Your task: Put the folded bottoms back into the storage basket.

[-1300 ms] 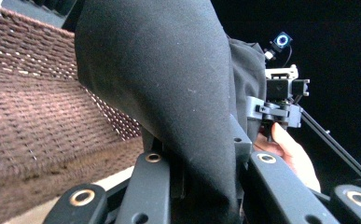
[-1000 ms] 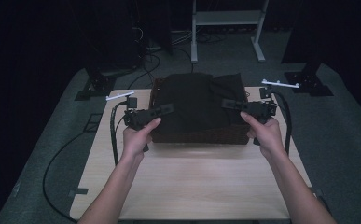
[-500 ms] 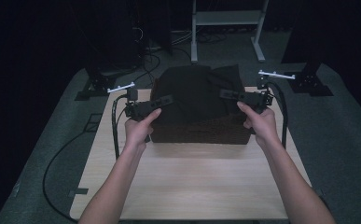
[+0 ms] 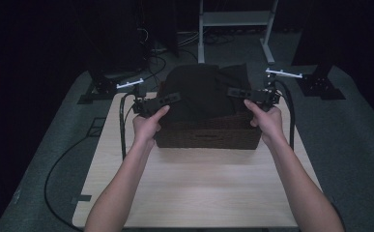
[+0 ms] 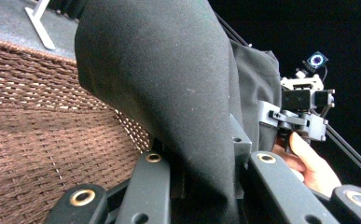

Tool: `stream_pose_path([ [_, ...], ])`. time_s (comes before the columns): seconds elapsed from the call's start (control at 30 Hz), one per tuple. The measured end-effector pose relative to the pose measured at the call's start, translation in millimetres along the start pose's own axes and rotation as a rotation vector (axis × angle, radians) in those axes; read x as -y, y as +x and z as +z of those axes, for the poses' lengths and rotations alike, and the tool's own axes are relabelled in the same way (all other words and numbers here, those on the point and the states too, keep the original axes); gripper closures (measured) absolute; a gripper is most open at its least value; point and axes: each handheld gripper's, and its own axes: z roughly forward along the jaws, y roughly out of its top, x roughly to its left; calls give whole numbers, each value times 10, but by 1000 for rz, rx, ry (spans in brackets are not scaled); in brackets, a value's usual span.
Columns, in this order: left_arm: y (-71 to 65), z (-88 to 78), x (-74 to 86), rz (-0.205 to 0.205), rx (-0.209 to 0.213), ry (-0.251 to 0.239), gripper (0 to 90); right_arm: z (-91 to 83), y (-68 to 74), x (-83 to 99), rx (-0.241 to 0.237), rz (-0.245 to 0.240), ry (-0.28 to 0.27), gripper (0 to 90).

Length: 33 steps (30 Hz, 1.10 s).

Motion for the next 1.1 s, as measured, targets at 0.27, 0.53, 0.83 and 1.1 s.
stream_pose_path([
  [0.27, 146, 122, -12, -24, -36, 8, 761, 79, -120, -37, 31, 14, 15, 777],
  [0.53, 262, 216, -37, -40, -63, 12, 761, 162, -251, -60, 54, 33, 22, 777],
  [0.83, 388, 276, -33, -64, -80, 12, 763, 256, -332, -86, 79, 37, 34, 777],
  [1.1, 519, 340, -38, -85, -105, 25, 763, 355, -446, -75, 97, 62, 46, 777],
])
